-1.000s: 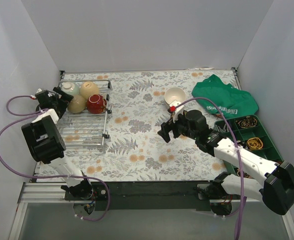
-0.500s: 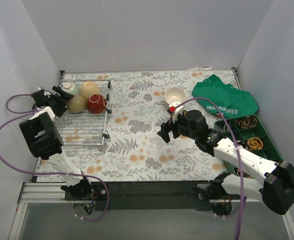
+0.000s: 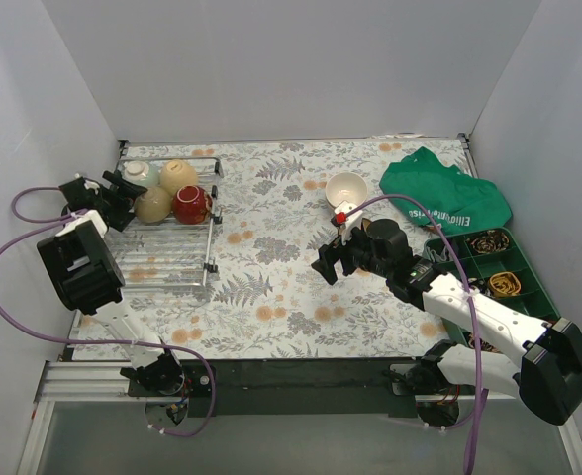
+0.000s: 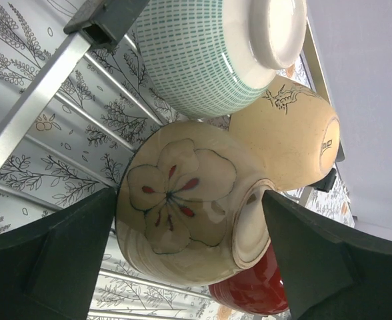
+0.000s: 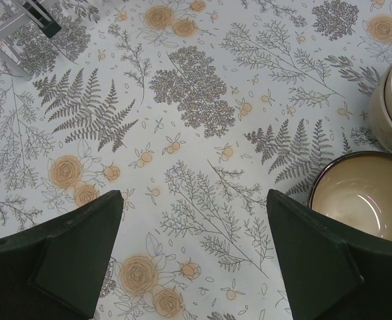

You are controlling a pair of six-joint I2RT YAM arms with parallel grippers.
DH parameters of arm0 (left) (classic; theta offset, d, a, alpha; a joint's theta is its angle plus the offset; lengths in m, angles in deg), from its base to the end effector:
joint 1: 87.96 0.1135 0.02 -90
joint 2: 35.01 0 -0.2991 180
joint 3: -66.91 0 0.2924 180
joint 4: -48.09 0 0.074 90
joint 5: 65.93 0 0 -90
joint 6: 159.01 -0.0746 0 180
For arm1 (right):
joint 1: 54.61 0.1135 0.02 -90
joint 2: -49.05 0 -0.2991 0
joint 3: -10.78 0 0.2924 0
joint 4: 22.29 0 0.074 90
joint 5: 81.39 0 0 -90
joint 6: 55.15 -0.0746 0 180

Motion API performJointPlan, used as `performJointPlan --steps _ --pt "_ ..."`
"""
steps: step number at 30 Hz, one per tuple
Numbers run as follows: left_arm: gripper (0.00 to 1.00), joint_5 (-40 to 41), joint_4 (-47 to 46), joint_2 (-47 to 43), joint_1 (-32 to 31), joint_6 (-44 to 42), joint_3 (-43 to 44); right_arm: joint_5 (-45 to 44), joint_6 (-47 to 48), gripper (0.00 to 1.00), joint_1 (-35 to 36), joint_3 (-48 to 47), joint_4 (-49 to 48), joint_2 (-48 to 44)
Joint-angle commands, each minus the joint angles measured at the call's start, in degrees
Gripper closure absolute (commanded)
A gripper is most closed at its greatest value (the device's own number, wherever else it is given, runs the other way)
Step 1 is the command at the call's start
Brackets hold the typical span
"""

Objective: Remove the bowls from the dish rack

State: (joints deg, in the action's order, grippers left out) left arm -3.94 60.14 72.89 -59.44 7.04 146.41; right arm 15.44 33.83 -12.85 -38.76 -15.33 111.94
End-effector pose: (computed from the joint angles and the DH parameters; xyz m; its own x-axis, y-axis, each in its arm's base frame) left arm 0.4346 0.1963 0.1683 -0.0331 -0.9931 0.1122 -0.5792 -0.0725 -0.8120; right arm 0.2231 0.2111 0.2608 -0.2721 -0.2193 -0.9369 -0.7398 0.6704 0.0580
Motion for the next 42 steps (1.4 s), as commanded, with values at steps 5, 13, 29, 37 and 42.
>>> performJointPlan --steps 5,13,29,37,42 --pt "0.27 -6.09 1.91 -3.22 -1.0 4.8 -3.05 1.52 0.75 0.04 0.25 -0.01 -3.29 0.21" --pt "0.52 -6.18 0.32 -6.29 -1.0 6.57 -4.2 1.96 0.84 0.04 0.25 -0.01 -3.46 0.39" --pt "0.88 1.82 1.11 -17.8 -1.62 2.53 -7.72 2.84 0.84 0.05 0.43 -0.1 -3.64 1.0" --pt "1.0 12.88 5.14 -25.89 -5.56 -5.02 -7.19 3.71 0.84 0.05 0.43 -0.36 -3.64 1.88" --pt "1.0 26.23 8.4 -29.93 -13.3 -14.15 -5.26 5.3 0.84 0.06 0.43 -0.71 -3.64 2.32"
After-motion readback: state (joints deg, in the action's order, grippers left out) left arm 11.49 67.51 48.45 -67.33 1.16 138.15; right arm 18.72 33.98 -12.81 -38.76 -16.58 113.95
